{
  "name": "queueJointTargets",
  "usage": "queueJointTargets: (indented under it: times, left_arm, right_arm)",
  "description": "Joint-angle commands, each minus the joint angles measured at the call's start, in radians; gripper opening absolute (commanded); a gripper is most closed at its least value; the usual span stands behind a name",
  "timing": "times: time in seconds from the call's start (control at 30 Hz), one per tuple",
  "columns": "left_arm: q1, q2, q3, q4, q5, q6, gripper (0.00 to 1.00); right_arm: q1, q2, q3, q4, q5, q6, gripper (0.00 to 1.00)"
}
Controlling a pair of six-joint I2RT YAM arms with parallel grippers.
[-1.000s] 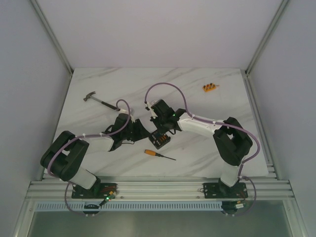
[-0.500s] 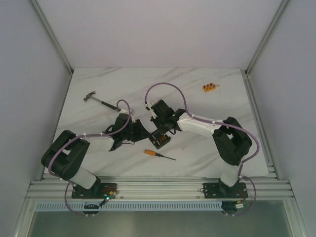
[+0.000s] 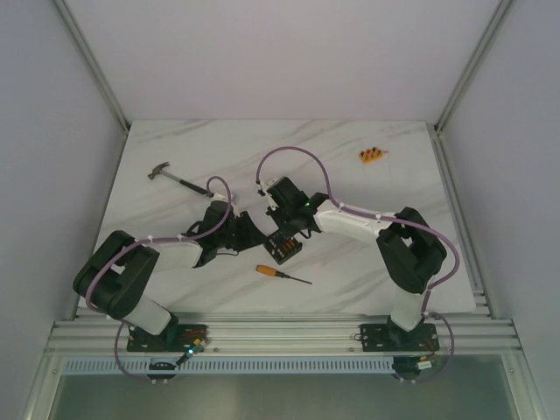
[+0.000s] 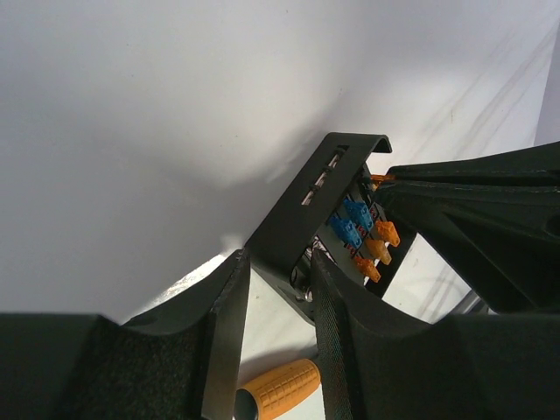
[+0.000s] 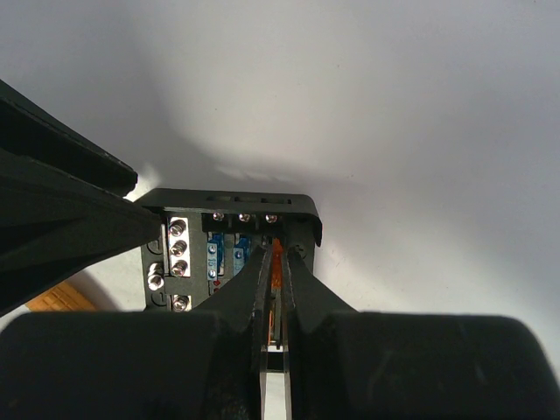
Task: Snap on the fuse box
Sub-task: Install the fuse at the fuse box base.
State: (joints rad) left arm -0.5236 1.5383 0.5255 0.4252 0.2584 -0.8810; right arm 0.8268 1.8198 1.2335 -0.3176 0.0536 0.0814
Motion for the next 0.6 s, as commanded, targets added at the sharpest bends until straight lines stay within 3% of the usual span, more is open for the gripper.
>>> queueJointTargets:
  times: [0.0, 0.57]
  left_arm:
    - [0.004, 0.012, 0.02, 0.011, 0.019, -0.007, 0.43]
    - [0.004, 0.009, 0.014, 0.018, 0.022, -0.015, 0.42]
  right_arm:
    - [0.018, 0.017, 0.02, -0.044, -0.013, 0.001, 0.0]
    - [0.026, -0.013, 0.019, -0.046, 0.001, 0.015, 0.0]
